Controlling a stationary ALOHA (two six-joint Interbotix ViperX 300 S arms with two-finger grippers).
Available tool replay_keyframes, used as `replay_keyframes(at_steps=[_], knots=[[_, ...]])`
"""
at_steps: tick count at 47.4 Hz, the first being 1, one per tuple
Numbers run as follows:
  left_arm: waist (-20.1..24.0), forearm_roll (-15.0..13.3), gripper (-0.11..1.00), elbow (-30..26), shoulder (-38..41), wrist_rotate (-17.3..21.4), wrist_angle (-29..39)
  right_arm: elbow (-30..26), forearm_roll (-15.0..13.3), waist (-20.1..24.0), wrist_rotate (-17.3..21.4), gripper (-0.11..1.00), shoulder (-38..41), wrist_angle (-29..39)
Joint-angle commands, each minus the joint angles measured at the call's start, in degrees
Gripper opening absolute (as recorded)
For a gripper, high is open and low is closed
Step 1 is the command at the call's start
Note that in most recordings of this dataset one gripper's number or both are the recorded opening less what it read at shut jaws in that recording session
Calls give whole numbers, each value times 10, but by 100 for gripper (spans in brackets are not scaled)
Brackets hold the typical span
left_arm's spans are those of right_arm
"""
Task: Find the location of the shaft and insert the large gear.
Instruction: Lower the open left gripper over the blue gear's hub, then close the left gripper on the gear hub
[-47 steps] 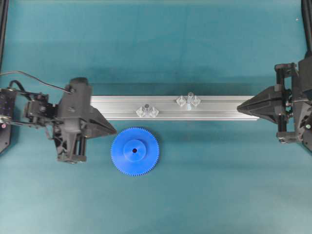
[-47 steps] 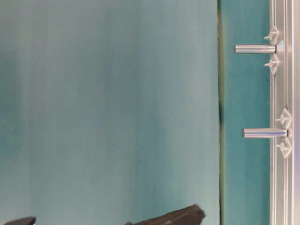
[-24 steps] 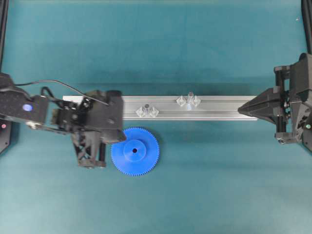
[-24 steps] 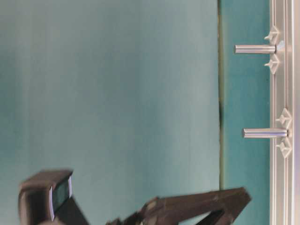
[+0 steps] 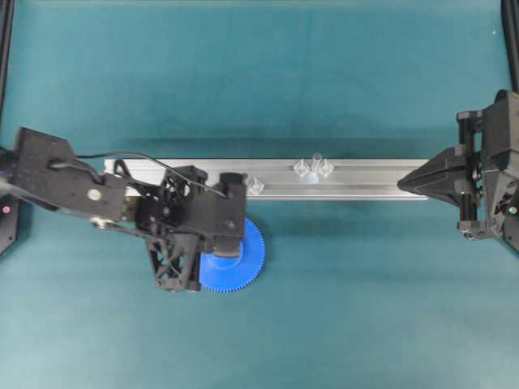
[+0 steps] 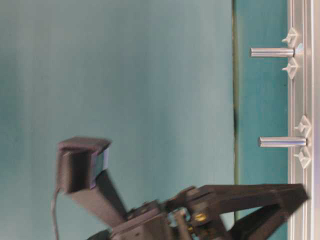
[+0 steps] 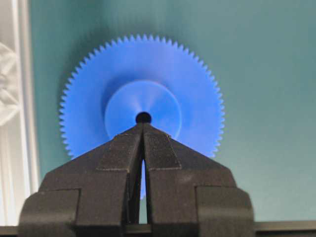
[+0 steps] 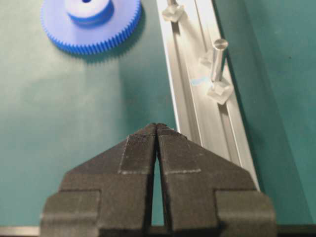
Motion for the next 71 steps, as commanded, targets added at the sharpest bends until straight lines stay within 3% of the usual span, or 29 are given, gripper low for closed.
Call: replay_keyframes(at_steps=[1,21,71], knots=[[-4,2,0,-25,5,0,12,-5,0,-1,4,3,3,-3],[-5,3,0,-80,63,7,91,-2,0,-1,4,3,3,-3],[-4,5,0,-98,85,17,109,4,0,-1,4,3,-1,-7]])
